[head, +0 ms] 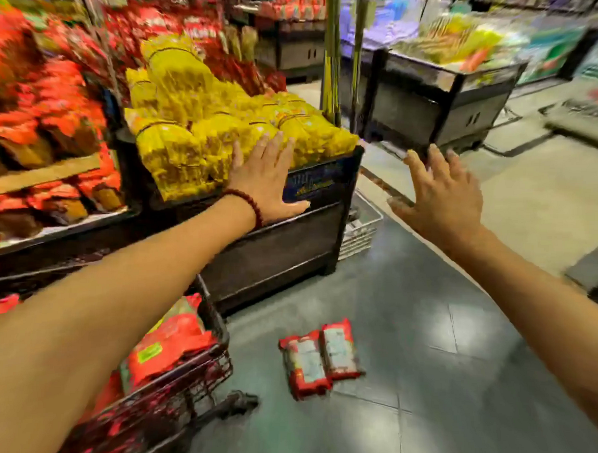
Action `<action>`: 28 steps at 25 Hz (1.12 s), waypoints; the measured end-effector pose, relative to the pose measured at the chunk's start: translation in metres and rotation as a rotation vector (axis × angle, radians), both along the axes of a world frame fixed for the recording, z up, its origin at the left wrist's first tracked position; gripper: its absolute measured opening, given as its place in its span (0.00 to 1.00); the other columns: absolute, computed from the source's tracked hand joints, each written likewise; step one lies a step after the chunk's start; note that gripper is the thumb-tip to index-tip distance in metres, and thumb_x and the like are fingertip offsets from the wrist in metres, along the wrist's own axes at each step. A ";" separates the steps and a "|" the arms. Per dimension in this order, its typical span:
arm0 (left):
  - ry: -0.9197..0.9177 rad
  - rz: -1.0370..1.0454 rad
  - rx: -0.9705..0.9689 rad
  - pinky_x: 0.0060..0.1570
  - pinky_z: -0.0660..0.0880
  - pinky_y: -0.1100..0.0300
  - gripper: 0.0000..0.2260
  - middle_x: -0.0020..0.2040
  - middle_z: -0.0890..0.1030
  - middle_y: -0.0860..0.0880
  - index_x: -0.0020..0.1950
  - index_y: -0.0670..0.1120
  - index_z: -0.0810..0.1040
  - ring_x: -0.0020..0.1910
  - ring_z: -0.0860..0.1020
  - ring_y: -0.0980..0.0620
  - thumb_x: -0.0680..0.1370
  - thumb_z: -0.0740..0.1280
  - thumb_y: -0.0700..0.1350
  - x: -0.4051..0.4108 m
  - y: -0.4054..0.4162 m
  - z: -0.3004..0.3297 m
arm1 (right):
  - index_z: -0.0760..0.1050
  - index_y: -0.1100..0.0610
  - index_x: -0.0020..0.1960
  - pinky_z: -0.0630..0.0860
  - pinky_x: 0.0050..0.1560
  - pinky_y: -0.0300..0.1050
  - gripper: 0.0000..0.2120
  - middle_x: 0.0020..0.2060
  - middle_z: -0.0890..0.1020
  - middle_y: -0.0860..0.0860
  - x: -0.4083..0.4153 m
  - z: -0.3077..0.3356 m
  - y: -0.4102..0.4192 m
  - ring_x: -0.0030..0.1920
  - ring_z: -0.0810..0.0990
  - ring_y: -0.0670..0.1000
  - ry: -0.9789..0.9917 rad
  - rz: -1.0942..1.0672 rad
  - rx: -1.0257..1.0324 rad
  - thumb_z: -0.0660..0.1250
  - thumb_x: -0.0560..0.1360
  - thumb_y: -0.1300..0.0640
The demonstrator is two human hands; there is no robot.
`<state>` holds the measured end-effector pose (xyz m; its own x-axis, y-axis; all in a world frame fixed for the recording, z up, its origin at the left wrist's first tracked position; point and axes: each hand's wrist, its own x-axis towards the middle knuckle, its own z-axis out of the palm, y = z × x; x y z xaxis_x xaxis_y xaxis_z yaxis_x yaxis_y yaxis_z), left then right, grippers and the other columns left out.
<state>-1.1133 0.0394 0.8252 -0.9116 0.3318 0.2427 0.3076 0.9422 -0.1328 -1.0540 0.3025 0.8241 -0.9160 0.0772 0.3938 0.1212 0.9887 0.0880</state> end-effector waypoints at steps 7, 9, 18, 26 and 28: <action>-0.192 -0.002 -0.084 0.72 0.48 0.37 0.48 0.80 0.48 0.46 0.79 0.44 0.44 0.79 0.48 0.45 0.70 0.56 0.73 -0.072 0.078 -0.110 | 0.60 0.56 0.77 0.70 0.62 0.63 0.40 0.74 0.66 0.62 -0.060 -0.113 0.085 0.71 0.66 0.65 -0.239 -0.029 -0.037 0.66 0.73 0.37; -0.286 0.020 -0.113 0.73 0.48 0.37 0.49 0.80 0.48 0.45 0.79 0.44 0.44 0.79 0.48 0.45 0.70 0.56 0.73 -0.101 0.094 -0.157 | 0.54 0.54 0.80 0.67 0.67 0.62 0.41 0.76 0.62 0.60 -0.089 -0.159 0.102 0.75 0.62 0.63 -0.379 -0.048 -0.030 0.62 0.75 0.35; -0.590 0.168 -0.219 0.73 0.49 0.38 0.49 0.80 0.47 0.47 0.79 0.44 0.42 0.79 0.47 0.46 0.71 0.57 0.72 -0.176 0.115 -0.407 | 0.50 0.53 0.80 0.63 0.73 0.58 0.40 0.77 0.60 0.59 -0.196 -0.403 0.157 0.76 0.60 0.61 -0.749 -0.029 -0.039 0.58 0.77 0.35; -0.865 0.402 -0.082 0.74 0.48 0.42 0.50 0.80 0.48 0.46 0.79 0.45 0.44 0.79 0.49 0.46 0.69 0.61 0.71 -0.136 0.113 -0.777 | 0.48 0.54 0.80 0.63 0.72 0.54 0.40 0.77 0.60 0.57 -0.199 -0.767 0.155 0.76 0.61 0.58 -1.016 0.018 -0.069 0.54 0.77 0.33; -0.944 0.521 0.075 0.73 0.52 0.44 0.54 0.79 0.53 0.44 0.79 0.45 0.48 0.78 0.54 0.44 0.64 0.64 0.74 -0.114 0.109 -0.858 | 0.46 0.56 0.80 0.64 0.71 0.54 0.43 0.78 0.60 0.56 -0.191 -0.841 0.157 0.76 0.60 0.57 -1.037 0.000 -0.120 0.54 0.76 0.31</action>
<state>-1.2272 0.1484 -0.0328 -0.7660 -0.1370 -0.6281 -0.1853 0.9826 0.0116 -1.2450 0.4595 -0.0166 -0.8003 0.0637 -0.5962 0.0421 0.9979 0.0500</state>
